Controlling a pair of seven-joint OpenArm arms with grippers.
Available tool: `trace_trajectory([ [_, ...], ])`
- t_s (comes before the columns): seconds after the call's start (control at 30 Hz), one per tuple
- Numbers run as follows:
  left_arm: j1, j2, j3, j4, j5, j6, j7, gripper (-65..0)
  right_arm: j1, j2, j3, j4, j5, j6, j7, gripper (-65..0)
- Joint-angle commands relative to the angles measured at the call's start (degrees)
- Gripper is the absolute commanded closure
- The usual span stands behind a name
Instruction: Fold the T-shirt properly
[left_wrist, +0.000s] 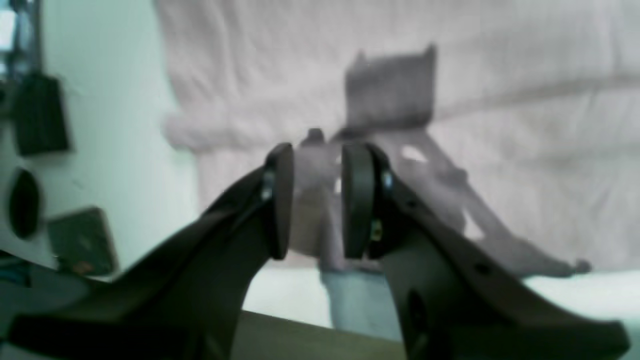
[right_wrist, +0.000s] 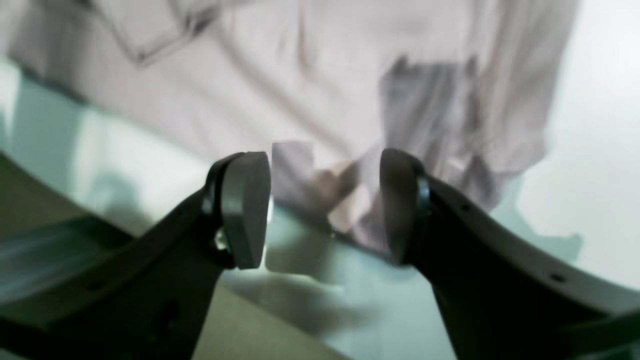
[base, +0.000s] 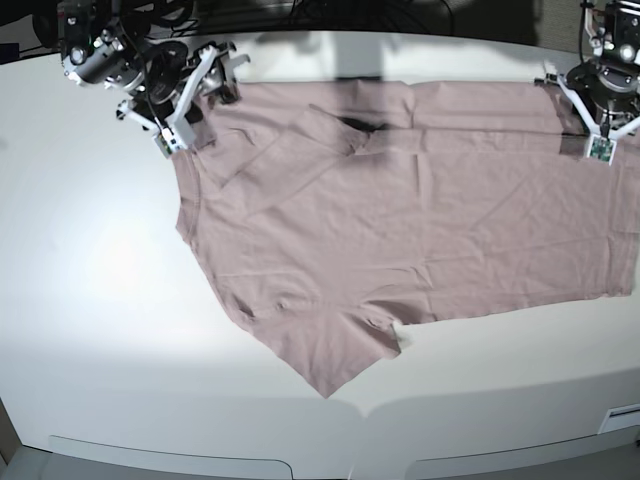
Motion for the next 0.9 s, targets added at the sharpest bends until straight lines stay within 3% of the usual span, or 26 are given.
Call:
trace_trajectory([
  [0.0,0.1,-1.2,-0.4,2.1,0.4,0.6,-0.4,-16.1,0.3,0.5,0.2,1.7,0.8,-0.2,1.0,-33.8],
  [0.13,0.1,-1.5,-0.4,6.6,0.4,5.9,-2.1,-16.1,2.2,0.5,0.2,3.2,0.8,-0.9,1.6,-33.8],
  [0.27,-0.1,-1.5,-0.4,8.9,0.4,10.9,-10.9,-16.1,5.8,0.5,0.2,3.3,0.8,-0.9,1.6,-33.8],
  [0.33,-1.1,-1.5,-0.4,8.9,0.4,10.8,-14.0,-16.1,8.3,0.5,0.2,3.3,0.7,-0.9,2.3,-33.8],
  [0.47,-7.1,-1.5,-0.4,8.9,-1.5,8.4,-5.7,-20.7,15.2,0.4,0.2,3.1,0.7,-0.9,2.6,-33.8],
  [0.6,-12.9,-1.5,-0.4,8.9,-9.0,5.8,-4.1,-22.2,23.7,0.4,0.0,0.7,0.7,-0.9,2.2,-33.8],
  [0.87,-16.2,-1.5,-0.4,8.9,-13.8,3.4,-4.2,-22.2,41.5,0.5,-0.8,-16.6,0.5,-0.8,1.6,-33.8],
])
